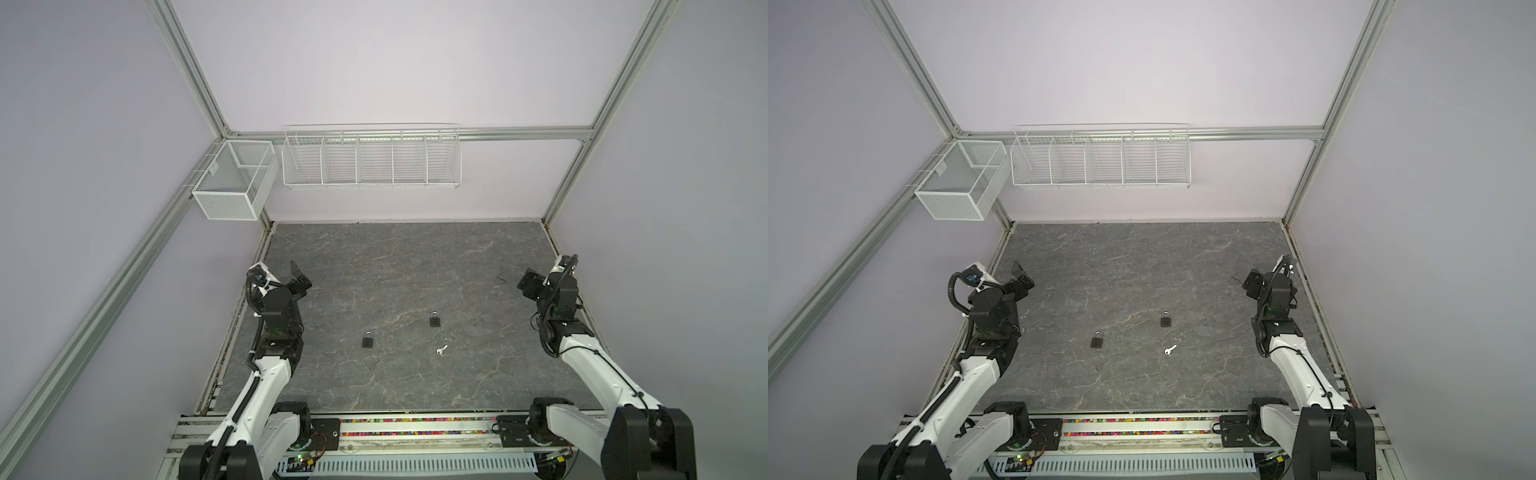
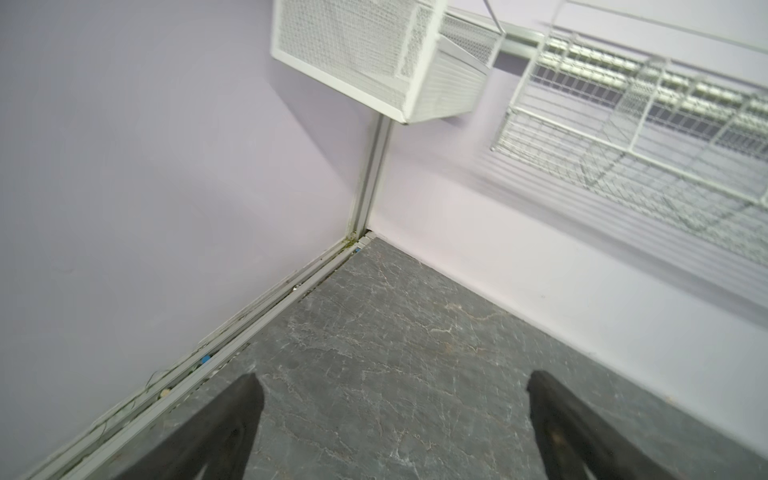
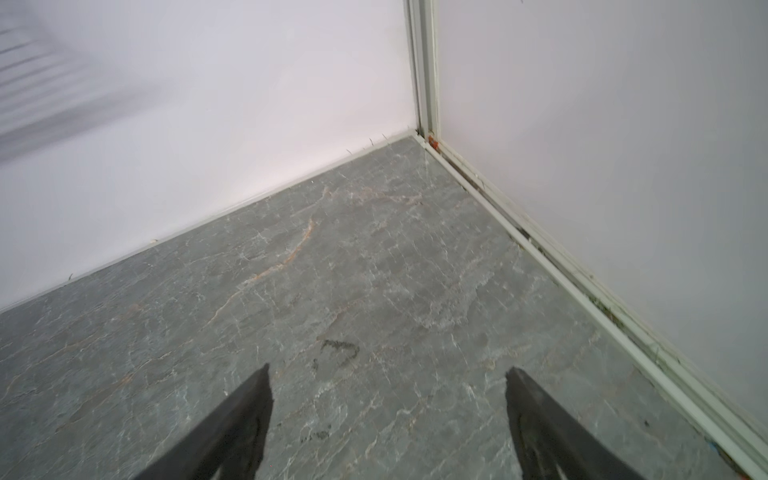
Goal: Unlock with the key
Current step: 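Move both grippers forward toward the padlocks and keys on the table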
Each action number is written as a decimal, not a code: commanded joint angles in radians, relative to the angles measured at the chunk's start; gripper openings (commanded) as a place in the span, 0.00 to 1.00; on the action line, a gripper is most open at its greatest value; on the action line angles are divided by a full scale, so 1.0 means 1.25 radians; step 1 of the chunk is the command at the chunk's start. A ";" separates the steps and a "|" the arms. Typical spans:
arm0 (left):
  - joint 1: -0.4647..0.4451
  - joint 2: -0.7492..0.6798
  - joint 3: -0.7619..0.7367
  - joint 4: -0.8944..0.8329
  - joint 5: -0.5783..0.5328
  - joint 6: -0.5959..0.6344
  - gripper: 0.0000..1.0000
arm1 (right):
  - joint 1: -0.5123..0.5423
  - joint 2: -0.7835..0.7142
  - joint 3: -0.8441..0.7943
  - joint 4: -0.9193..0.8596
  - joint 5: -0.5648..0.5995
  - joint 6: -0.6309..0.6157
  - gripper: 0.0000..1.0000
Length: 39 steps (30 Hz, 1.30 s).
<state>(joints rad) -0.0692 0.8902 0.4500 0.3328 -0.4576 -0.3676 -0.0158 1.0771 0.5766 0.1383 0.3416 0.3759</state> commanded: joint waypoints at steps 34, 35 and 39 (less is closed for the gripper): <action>-0.368 -0.169 0.066 -0.494 0.336 -0.241 0.99 | 0.408 -0.015 0.152 -0.579 -0.245 0.180 0.88; -0.388 -0.164 0.066 -0.493 0.323 -0.247 0.99 | 0.428 -0.008 0.148 -0.579 -0.242 0.191 0.88; -0.466 -0.132 0.047 -0.445 0.290 -0.272 0.99 | 0.520 0.033 0.135 -0.562 -0.240 0.254 0.88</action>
<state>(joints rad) -0.6083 0.7067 0.5316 -0.2539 -0.0376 -0.6704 0.5808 1.0912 0.7589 -0.5575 0.0311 0.5987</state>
